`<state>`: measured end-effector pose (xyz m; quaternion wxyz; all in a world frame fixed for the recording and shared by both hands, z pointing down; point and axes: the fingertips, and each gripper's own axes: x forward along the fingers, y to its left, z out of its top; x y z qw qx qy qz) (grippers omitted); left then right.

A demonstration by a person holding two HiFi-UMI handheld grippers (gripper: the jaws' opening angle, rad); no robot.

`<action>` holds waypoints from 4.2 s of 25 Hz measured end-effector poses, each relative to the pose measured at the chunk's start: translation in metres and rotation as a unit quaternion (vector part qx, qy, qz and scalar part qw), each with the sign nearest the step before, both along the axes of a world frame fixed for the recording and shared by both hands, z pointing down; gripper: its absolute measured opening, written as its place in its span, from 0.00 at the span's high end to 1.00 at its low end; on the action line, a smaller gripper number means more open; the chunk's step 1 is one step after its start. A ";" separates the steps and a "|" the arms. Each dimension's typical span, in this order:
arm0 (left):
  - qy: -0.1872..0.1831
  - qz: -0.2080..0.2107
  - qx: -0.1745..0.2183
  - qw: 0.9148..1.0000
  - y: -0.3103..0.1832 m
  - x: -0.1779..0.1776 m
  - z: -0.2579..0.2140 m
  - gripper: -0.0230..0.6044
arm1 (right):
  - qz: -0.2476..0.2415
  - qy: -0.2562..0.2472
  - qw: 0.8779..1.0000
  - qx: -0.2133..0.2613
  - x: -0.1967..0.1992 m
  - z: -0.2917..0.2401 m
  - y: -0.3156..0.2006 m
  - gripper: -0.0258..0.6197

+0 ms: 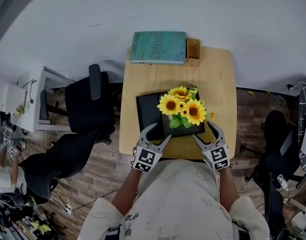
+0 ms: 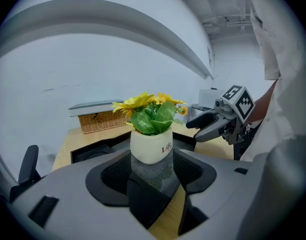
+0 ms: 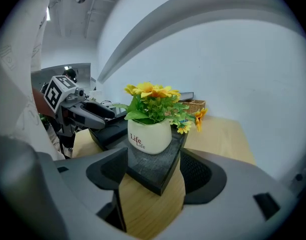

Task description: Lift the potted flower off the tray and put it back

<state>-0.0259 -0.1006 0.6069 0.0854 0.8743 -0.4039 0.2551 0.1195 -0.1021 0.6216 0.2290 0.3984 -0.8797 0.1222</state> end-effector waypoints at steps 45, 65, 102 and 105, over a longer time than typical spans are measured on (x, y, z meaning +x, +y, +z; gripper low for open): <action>0.073 -0.047 0.283 0.955 -0.049 -0.026 -0.243 0.54 | 0.043 -0.077 0.941 0.326 0.023 -0.276 -0.056 0.46; 0.082 -0.054 0.281 0.955 -0.049 -0.027 -0.243 0.58 | 0.020 -0.079 0.945 0.317 0.007 -0.272 -0.053 0.47; 0.082 -0.081 0.258 0.959 -0.054 -0.035 -0.231 0.95 | 0.035 -0.068 0.951 0.301 0.003 -0.263 -0.060 0.94; 0.084 -0.082 0.257 0.959 -0.056 -0.035 -0.231 0.95 | 0.036 -0.071 0.950 0.302 0.003 -0.264 -0.062 0.94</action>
